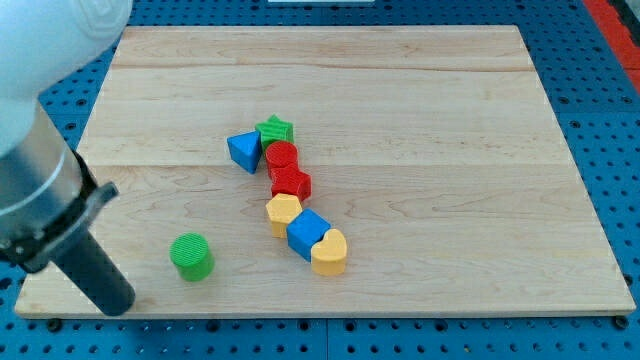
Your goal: Move the green circle horizontal left to the green star
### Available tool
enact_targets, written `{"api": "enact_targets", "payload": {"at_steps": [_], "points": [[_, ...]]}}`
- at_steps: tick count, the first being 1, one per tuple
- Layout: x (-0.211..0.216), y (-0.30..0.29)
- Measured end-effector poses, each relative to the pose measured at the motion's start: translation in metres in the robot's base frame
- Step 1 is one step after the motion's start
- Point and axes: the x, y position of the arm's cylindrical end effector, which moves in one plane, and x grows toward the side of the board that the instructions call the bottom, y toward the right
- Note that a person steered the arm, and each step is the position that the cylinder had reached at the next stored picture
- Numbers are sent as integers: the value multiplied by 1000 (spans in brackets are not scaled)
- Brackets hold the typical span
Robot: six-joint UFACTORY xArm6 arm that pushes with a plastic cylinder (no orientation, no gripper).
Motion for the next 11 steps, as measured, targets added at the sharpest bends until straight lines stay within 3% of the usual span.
{"api": "enact_targets", "payload": {"at_steps": [2,3,4,5,9,10,11], "points": [[-11,72],[-24,70],[-29,36],[-55,38],[-190,14],[-179,12],[-179,-28]]}}
